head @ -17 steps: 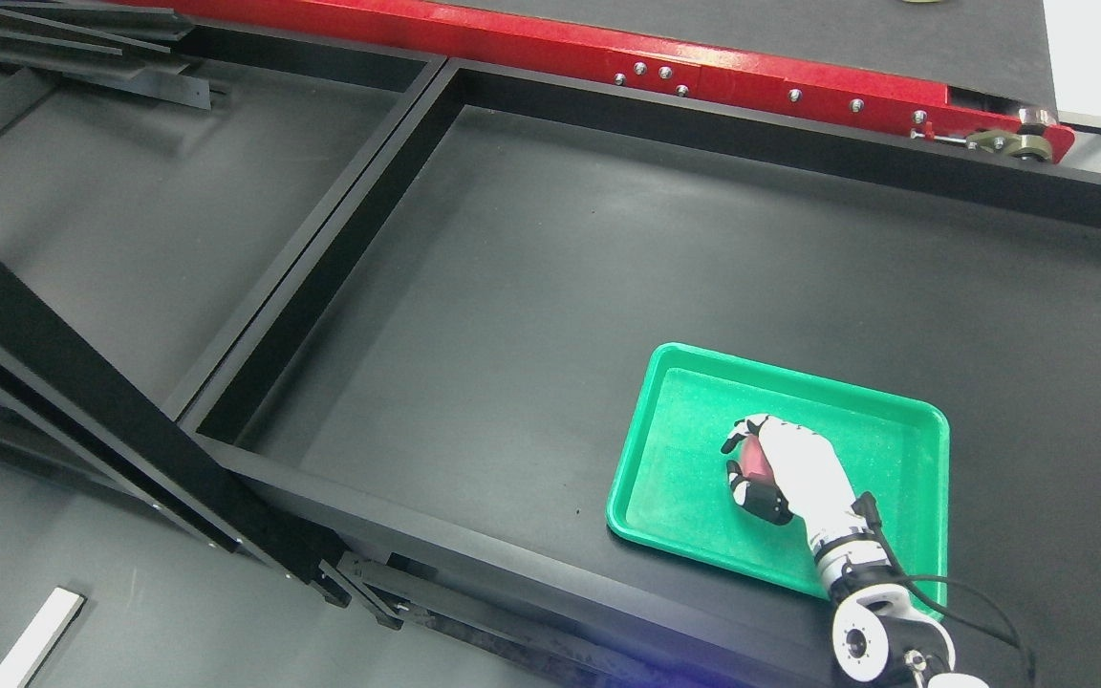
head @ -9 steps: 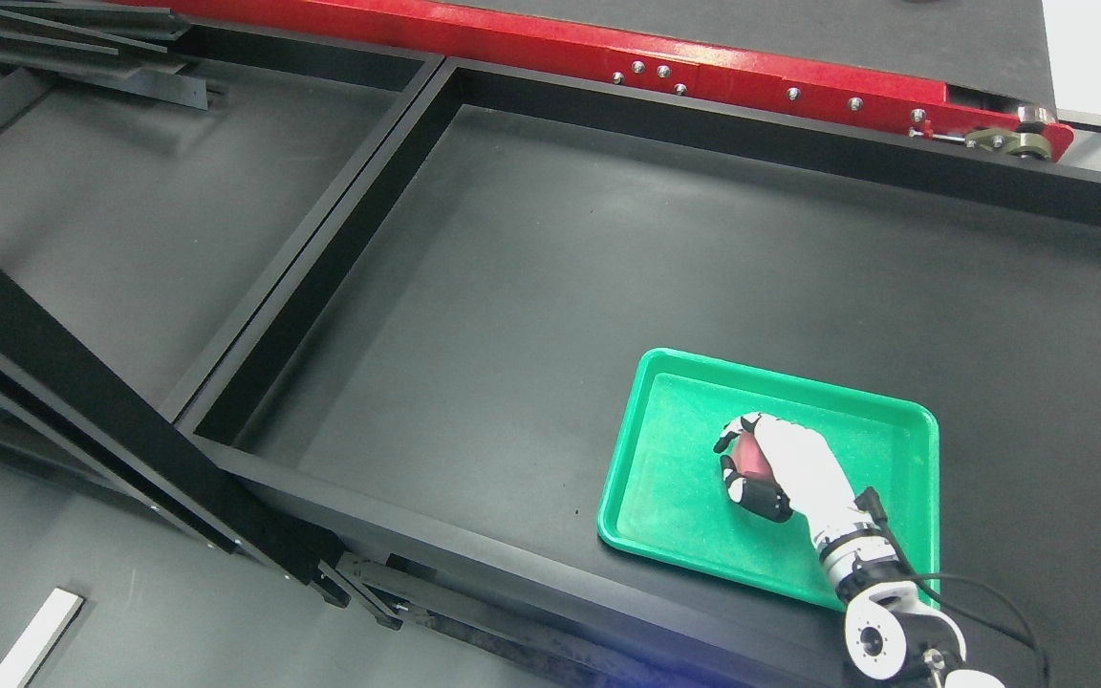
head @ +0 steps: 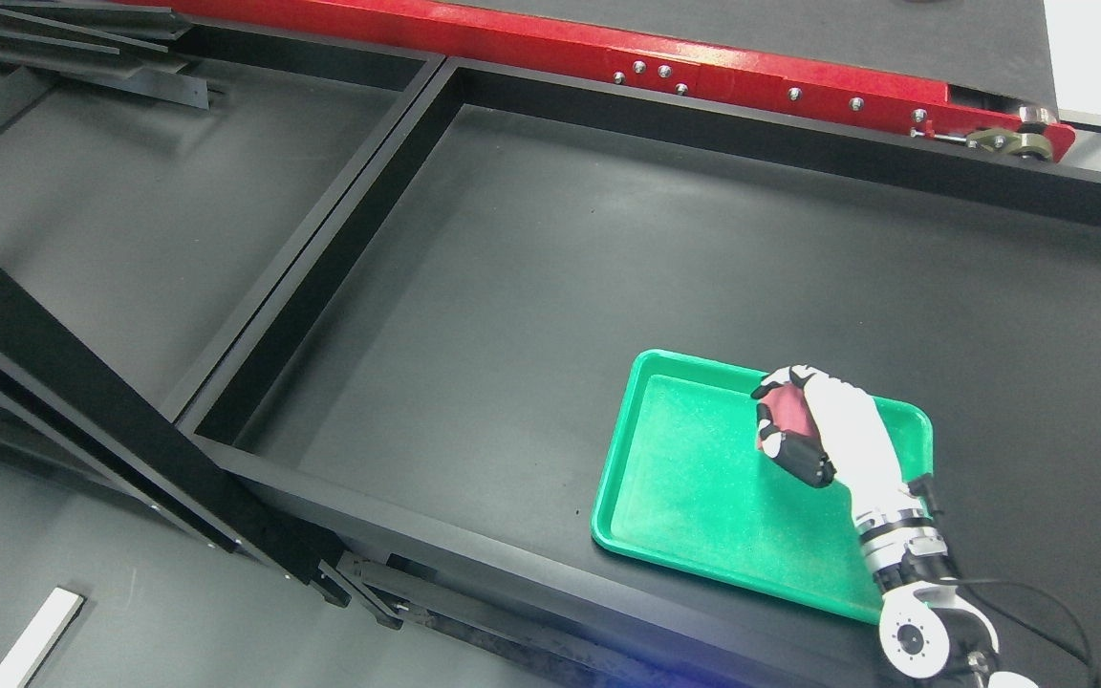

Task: Pick pink block from left shelf to tray
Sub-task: 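Lift the pink block out of the green tray with the right hand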

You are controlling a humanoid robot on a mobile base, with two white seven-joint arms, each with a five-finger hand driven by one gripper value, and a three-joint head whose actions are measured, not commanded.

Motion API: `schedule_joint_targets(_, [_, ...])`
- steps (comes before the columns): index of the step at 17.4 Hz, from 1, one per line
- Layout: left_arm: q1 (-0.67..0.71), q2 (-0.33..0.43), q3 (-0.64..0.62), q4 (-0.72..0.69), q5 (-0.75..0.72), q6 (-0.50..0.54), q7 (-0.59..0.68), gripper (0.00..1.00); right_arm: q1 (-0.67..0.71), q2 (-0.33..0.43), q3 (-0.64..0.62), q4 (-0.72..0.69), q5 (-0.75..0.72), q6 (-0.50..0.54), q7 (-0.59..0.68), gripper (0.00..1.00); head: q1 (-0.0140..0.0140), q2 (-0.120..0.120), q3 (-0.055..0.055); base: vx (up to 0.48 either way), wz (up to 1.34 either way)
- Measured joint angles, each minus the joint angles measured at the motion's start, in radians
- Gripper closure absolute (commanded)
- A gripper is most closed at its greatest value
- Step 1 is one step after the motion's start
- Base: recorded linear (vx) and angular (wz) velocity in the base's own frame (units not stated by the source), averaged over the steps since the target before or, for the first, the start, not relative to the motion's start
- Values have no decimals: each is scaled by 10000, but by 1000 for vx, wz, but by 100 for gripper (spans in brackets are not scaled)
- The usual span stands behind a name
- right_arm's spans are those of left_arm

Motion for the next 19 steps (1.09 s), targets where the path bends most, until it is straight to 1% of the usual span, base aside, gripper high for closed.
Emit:
schedule_joint_targets(5, [0, 0, 0, 0, 0, 1, 0, 0, 141, 0, -509, -244, -638, -575, -1269, 98, 0, 0, 0, 0, 0])
schedule_joint_targets(9, [0, 0, 0, 0, 0, 1, 0, 0, 215, 0, -745, -353, -886, -680, -1492, 98, 0, 0, 0, -1, 8])
schedule_joint_targets(19, [0, 0, 0, 0, 0, 1, 0, 0, 364, 0, -1074, -512, -1096, -685, -1538, 98, 0, 0, 0, -39, 101])
